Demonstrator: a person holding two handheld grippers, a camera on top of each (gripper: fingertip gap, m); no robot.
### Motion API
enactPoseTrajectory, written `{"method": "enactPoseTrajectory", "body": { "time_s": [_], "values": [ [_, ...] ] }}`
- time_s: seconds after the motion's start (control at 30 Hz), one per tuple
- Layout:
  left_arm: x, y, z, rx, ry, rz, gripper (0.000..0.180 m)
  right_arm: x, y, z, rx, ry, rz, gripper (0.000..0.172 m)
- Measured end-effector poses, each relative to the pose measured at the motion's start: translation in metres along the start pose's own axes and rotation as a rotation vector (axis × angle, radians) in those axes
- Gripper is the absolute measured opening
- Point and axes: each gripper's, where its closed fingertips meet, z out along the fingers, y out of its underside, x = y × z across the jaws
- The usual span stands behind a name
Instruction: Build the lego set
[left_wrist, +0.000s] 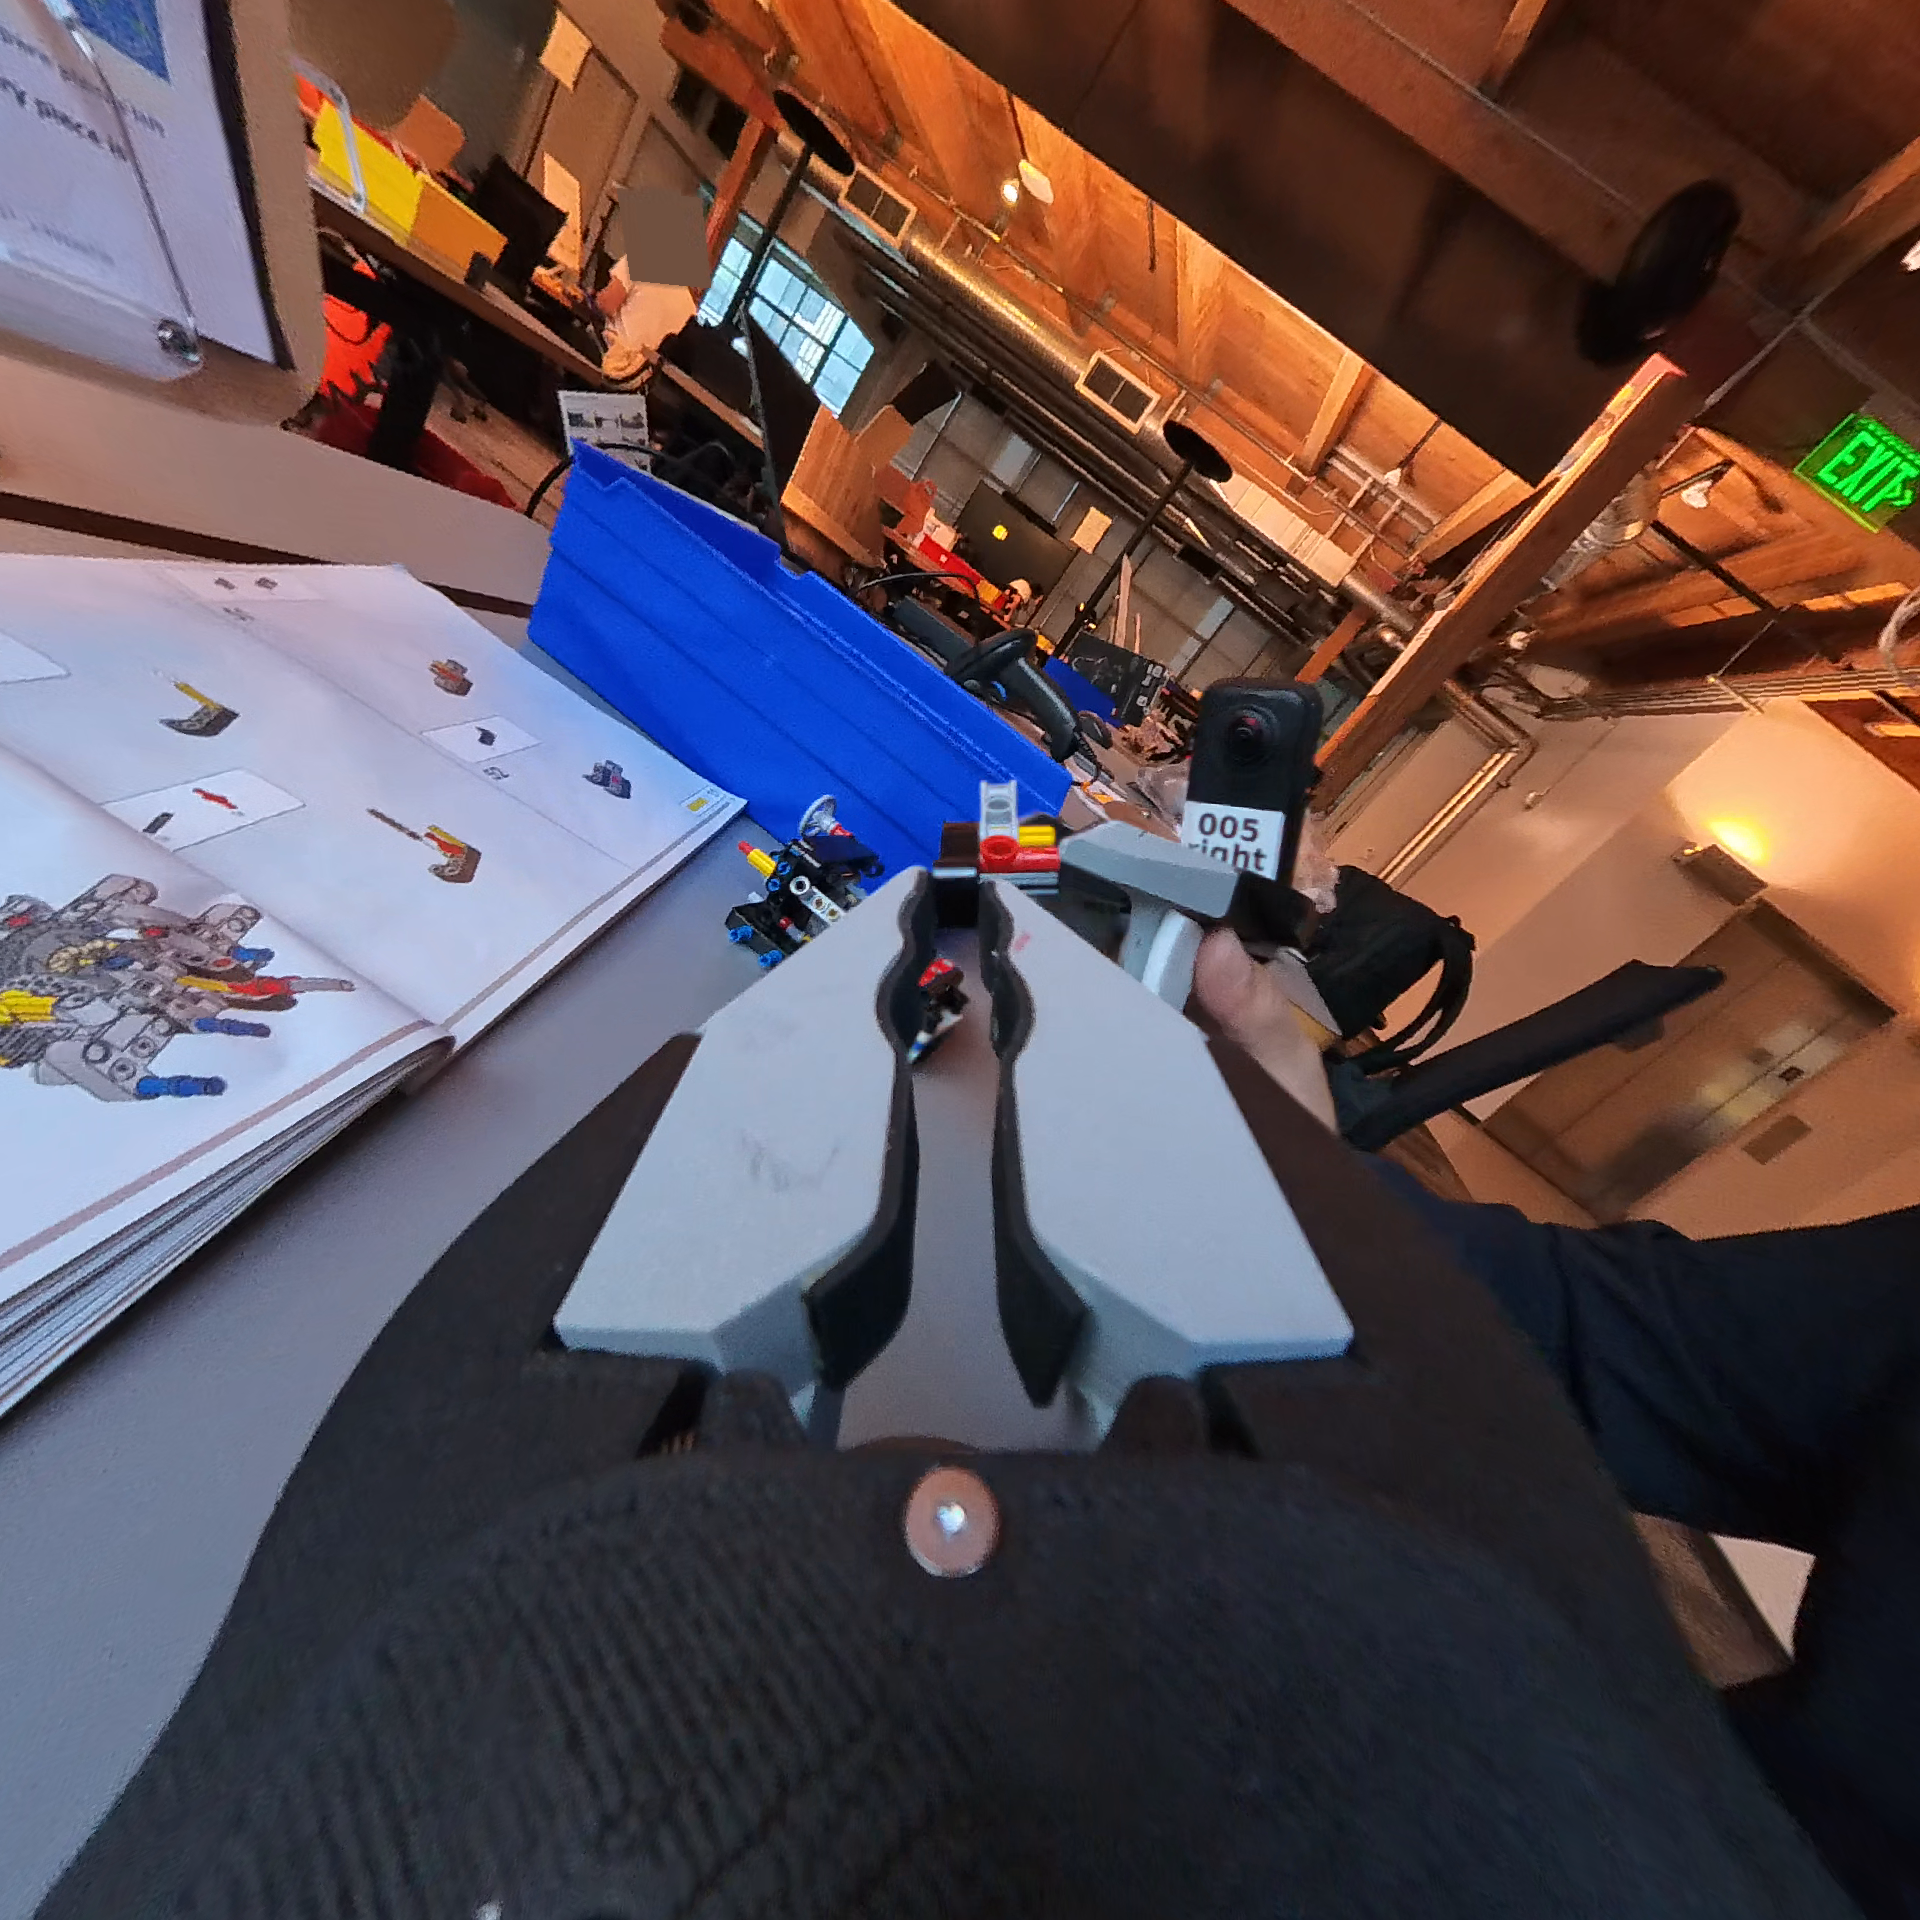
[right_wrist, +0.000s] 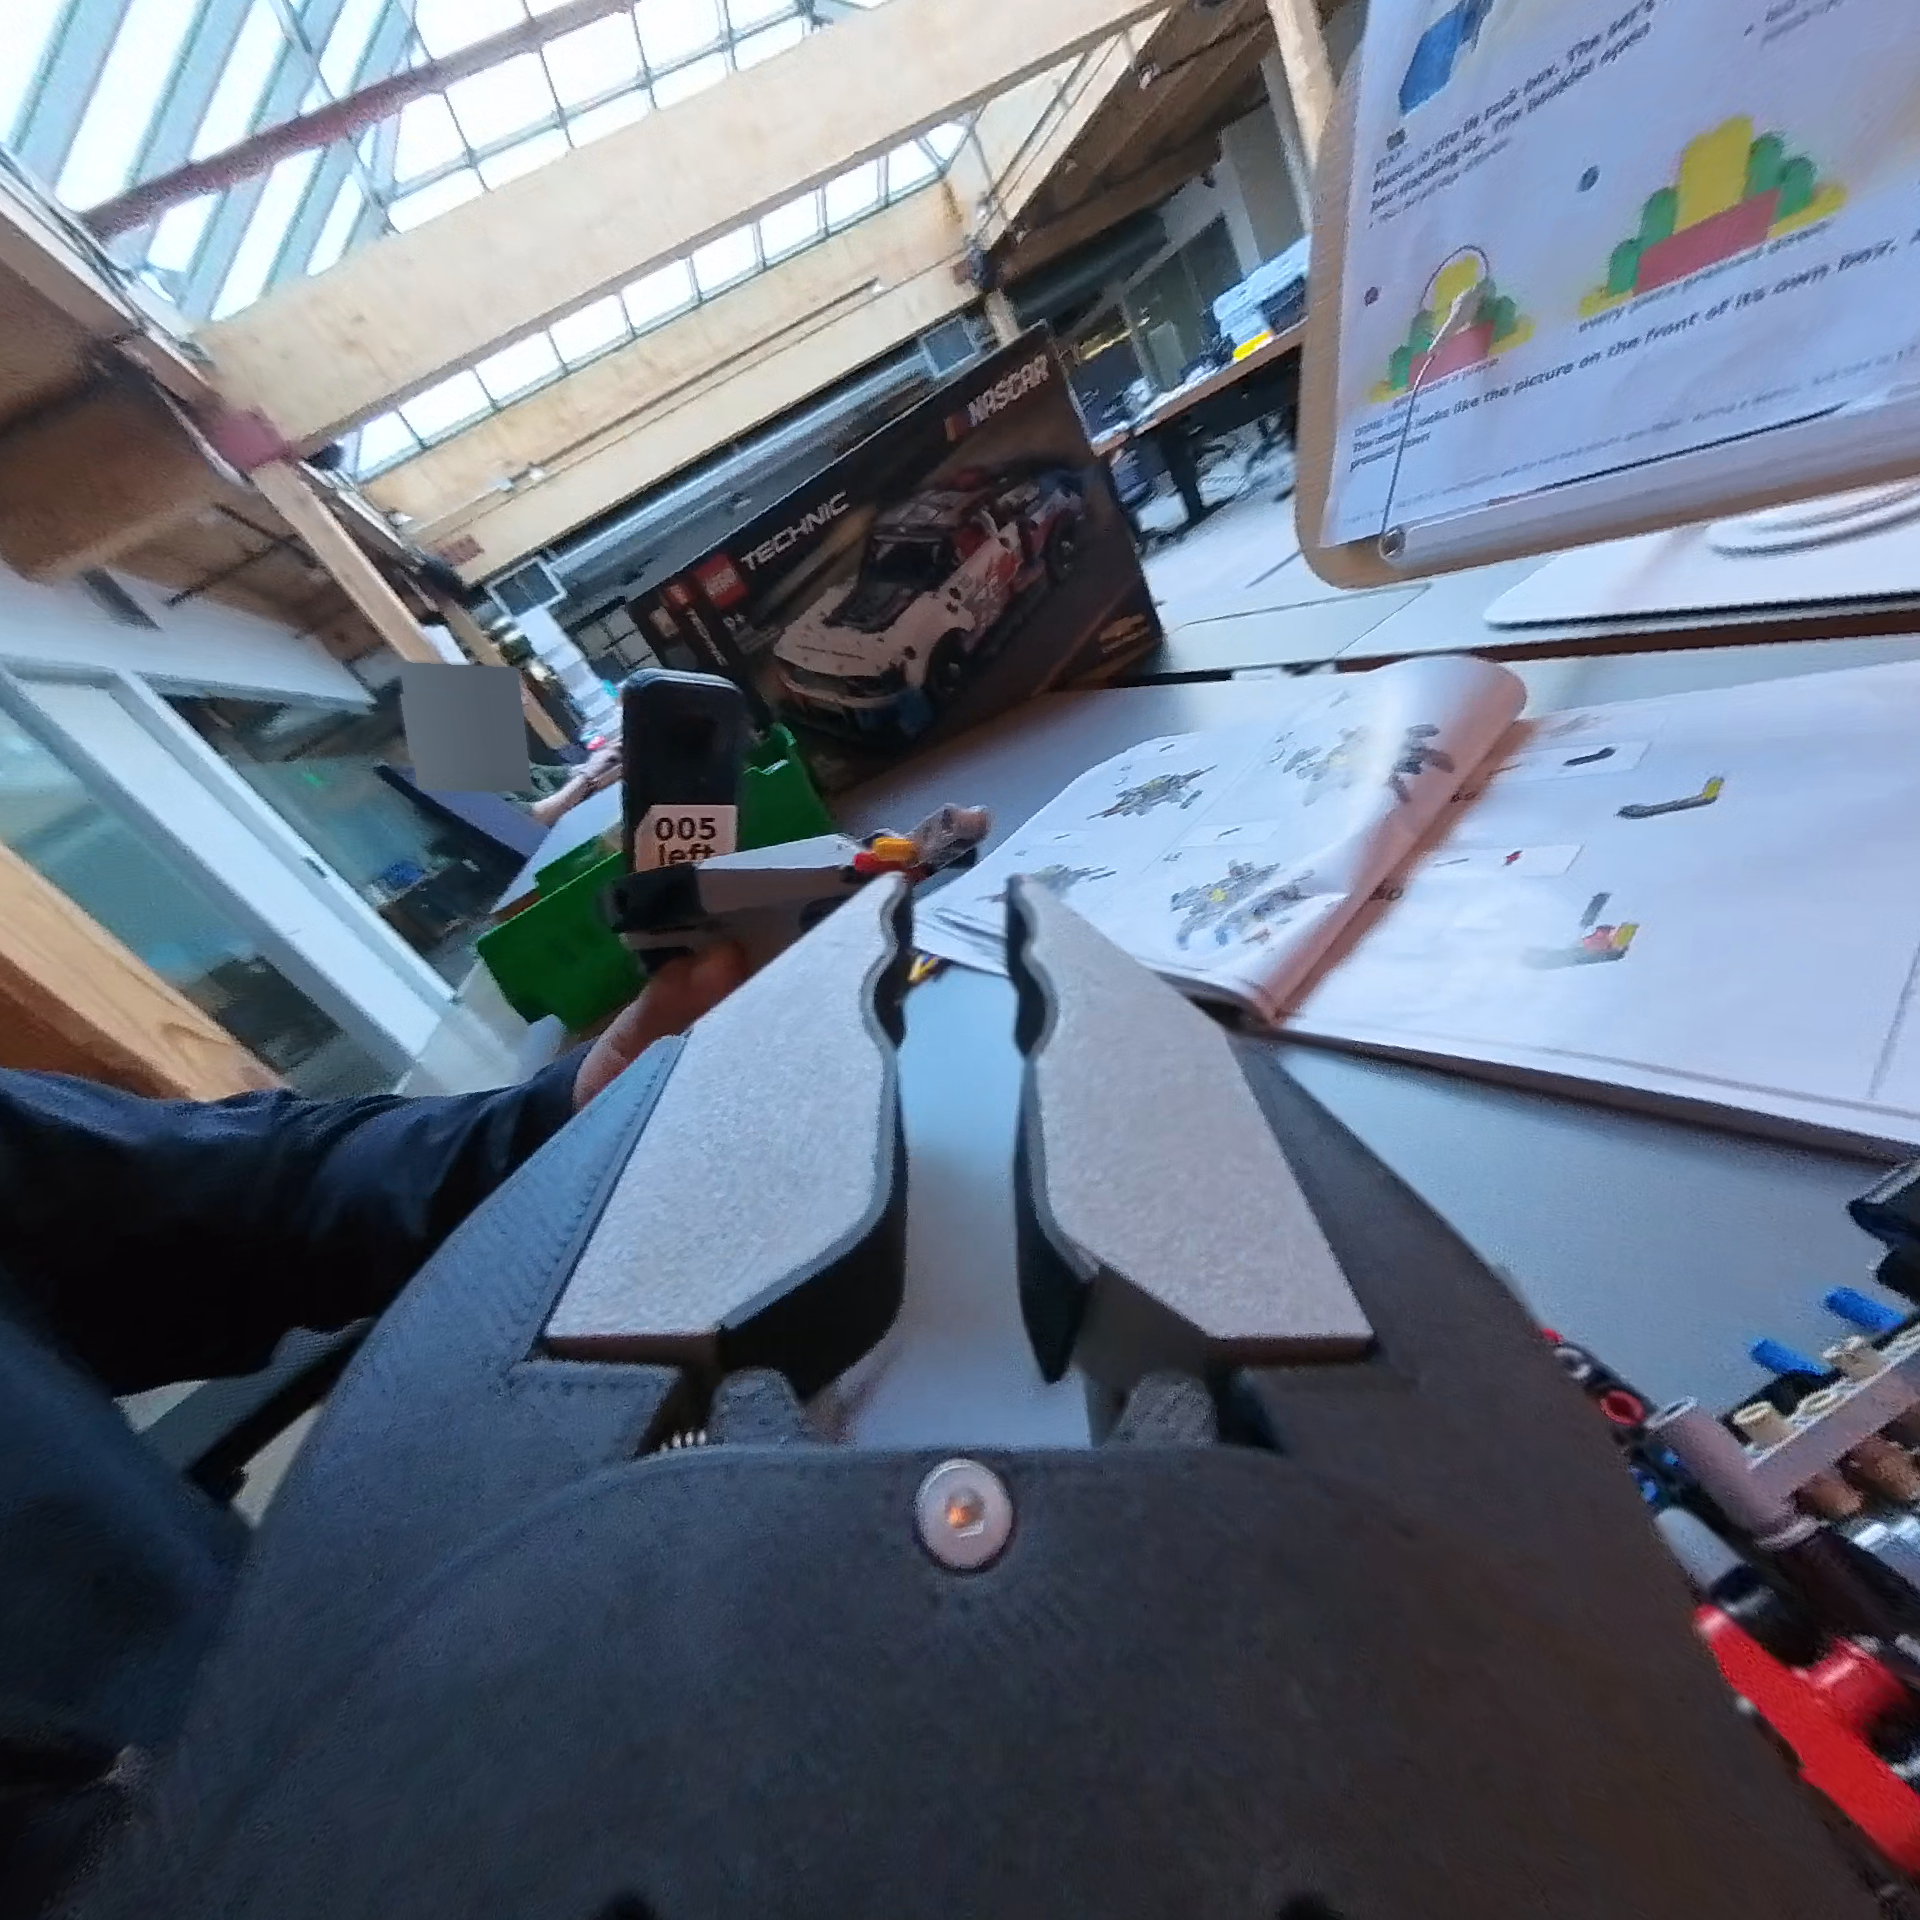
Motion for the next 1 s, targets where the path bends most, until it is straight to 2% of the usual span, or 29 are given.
{"method": "enactPoseTrajectory", "body": {
  "time_s": [0.07, 0.13, 0.3, 0.5, 0.77, 1.0],
  "values": [
    [-0.005, 0.001, 0.000, -0.006, -0.025, 0.013, 0.005, -0.004, 0.008, 0.003, -0.036, -0.023, 0.020, 0.002],
    [-0.007, 0.001, 0.000, -0.012, -0.061, 0.083, 0.005, -0.009, 0.015, 0.009, -0.056, -0.023, 0.036, 0.008],
    [0.002, -0.005, -0.002, -0.024, -0.176, 0.403, 0.005, -0.020, 0.021, 0.019, -0.038, -0.029, 0.057, 0.007],
    [0.015, -0.007, -0.001, -0.038, -0.319, 0.794, 0.005, -0.025, 0.016, 0.020, 0.040, -0.059, 0.177, 0.008],
    [0.022, -0.007, 0.001, -0.051, -0.392, 0.986, 0.005, -0.030, 0.013, 0.021, 0.103, -0.056, 0.208, 0.001],
    [0.027, -0.009, 0.000, -0.051, -0.415, 1.088, 0.005, -0.032, 0.010, 0.022, 0.158, -0.075, 0.262, 0.000]
  ]
}}
